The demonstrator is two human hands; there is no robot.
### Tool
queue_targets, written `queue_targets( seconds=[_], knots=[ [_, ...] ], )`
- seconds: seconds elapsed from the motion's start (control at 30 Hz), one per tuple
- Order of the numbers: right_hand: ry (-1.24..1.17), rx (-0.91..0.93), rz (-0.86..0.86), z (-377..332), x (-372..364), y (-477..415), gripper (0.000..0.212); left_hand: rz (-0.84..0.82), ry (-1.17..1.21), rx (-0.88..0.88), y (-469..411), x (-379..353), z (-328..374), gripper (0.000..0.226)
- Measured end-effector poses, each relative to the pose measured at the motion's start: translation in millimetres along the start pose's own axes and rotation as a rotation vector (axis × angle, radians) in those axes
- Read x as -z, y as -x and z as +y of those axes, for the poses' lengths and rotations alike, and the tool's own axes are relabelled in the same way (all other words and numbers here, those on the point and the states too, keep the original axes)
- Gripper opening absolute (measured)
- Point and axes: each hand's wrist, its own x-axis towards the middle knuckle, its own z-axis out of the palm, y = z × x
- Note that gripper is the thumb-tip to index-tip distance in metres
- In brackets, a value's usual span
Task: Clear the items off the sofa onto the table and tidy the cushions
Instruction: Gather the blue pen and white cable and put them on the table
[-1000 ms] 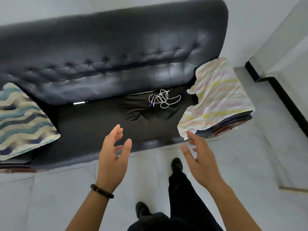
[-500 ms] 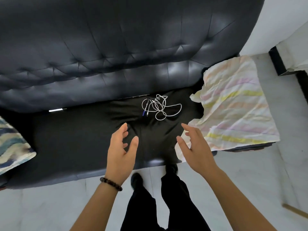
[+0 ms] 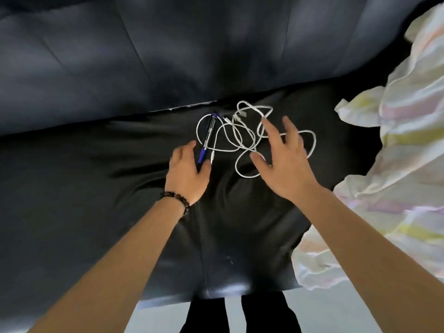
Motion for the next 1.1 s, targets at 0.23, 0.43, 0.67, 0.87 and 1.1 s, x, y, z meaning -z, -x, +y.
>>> queue_targets(
  seconds=[0.23,0.43,0.67,0.87,1.1],
  knots=[
    [0.152,-0.134,0.066,33,-76,-87,0.098,0.031,-0.299,0.040,-79,-84,-28,0.083],
    [0.213,-0.116,-0.054,59,-99,-88,0.047,0.182,-0.312,-0.068,-76,-103,-49,0.028],
    [-0.064,-0.108,0.036,48,-68,-59,0.026,0.176,-0.257,-0.073,-45,-76,-54,0.024],
    [-0.067,-0.054,0.022,54,-53,20,0.039,0.149,-0.164,0.007,26,-53,-67,0.015],
    [-0.113,-0.213,0.121,82,-30,97,0.023,0.180,-0.078,0.338,82,-11,-71,0.018]
  ],
)
